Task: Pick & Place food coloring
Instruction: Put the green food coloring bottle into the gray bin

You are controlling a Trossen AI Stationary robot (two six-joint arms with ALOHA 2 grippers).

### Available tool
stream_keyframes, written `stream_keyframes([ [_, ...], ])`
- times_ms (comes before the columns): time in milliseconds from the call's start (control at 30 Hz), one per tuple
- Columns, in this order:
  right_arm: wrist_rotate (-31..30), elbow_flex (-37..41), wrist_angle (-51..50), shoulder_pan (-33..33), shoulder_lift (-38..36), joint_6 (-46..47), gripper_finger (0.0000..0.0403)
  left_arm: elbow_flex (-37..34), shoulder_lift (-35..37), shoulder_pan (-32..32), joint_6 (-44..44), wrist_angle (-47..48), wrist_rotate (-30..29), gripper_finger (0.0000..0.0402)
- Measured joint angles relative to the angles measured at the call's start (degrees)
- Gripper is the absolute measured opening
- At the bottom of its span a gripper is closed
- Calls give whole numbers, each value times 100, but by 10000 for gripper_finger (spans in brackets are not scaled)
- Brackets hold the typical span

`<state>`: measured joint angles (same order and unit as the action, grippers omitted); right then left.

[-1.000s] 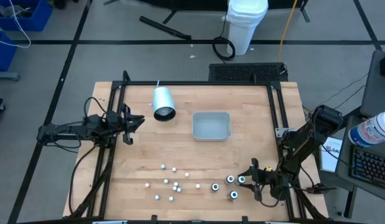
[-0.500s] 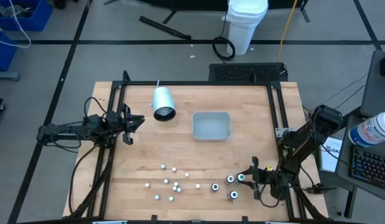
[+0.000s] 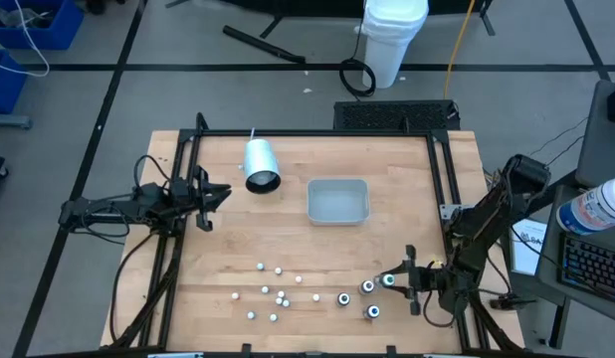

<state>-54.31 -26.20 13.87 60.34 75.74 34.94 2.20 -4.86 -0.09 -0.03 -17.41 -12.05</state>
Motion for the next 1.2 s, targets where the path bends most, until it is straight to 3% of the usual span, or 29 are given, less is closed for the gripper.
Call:
stream_keyframes([
  [200, -325, 0, -516, -16, -644, -353, 133, 0, 0, 1, 0, 2, 0, 72],
  [433, -724, 0, -599, -220, -1601, -1436, 132, 0, 0, 0, 0, 2, -2, 72],
  [733, -1016, 0, -494, -1055, -2733, -2863, 132, 0, 0, -1, 0, 2, -2, 72],
  [933, -584, 0, -386, -1910, -3110, -3680, 132, 0, 0, -1, 0, 2, -2, 72],
  [1200, 316, -1, 673, -3312, -3135, -4762, 132, 0, 0, 0, 101, 2, -7, 72],
])
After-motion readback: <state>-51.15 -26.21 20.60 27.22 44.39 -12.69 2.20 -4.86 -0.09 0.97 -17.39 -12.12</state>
